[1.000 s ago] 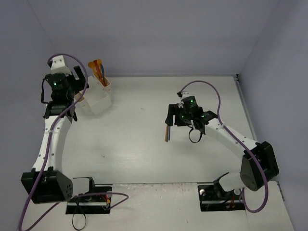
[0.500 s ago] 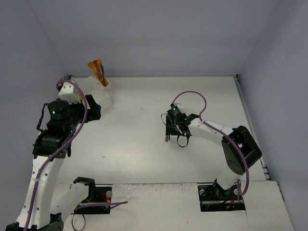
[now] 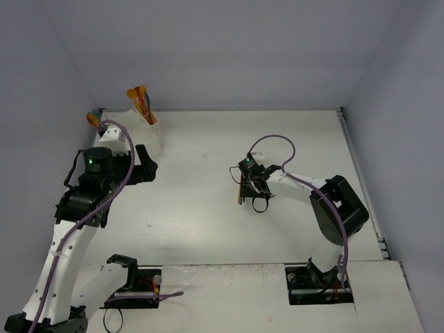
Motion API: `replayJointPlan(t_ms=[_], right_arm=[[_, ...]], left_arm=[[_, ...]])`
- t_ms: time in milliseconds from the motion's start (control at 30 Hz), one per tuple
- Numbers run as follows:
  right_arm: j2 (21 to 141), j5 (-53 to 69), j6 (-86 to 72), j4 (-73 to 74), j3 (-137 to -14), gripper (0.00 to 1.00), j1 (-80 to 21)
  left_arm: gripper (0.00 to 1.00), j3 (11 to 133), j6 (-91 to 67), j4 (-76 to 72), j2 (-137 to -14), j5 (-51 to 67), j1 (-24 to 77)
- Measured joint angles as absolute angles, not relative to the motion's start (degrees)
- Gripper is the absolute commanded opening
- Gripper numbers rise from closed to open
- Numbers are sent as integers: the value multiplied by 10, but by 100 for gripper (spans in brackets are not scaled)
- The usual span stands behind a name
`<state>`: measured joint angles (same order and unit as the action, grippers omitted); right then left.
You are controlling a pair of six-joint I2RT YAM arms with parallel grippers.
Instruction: Sort the eating utensils into containers
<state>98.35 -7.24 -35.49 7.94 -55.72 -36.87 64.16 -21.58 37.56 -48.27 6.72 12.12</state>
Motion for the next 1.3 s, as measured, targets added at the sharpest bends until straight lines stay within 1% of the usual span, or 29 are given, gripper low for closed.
replayJointPlan(t_ms=[400, 600, 767, 833, 967, 1000, 1300], right_arm=[[990, -110, -379, 70, -556, 24, -373], [981, -130, -382, 66, -542, 24, -363], [971, -137, -373, 69, -524, 23, -325], [967, -137, -365, 71, -520, 19, -309], [966, -131, -343, 73, -520, 5, -291], [966, -128, -337, 73, -521, 0, -290], [966, -104, -291, 85, -530, 0, -289]], left_arm=[[83, 642, -232, 375, -483, 86, 133], [83, 642, -249, 375, -494, 107, 147], [83, 642, -263, 375, -506, 115, 163], [83, 642, -267, 375, -511, 115, 172], [83, 642, -274, 375, -522, 115, 187], [83, 642, -275, 375, -525, 115, 190], [83, 646, -297, 364, -553, 116, 229]])
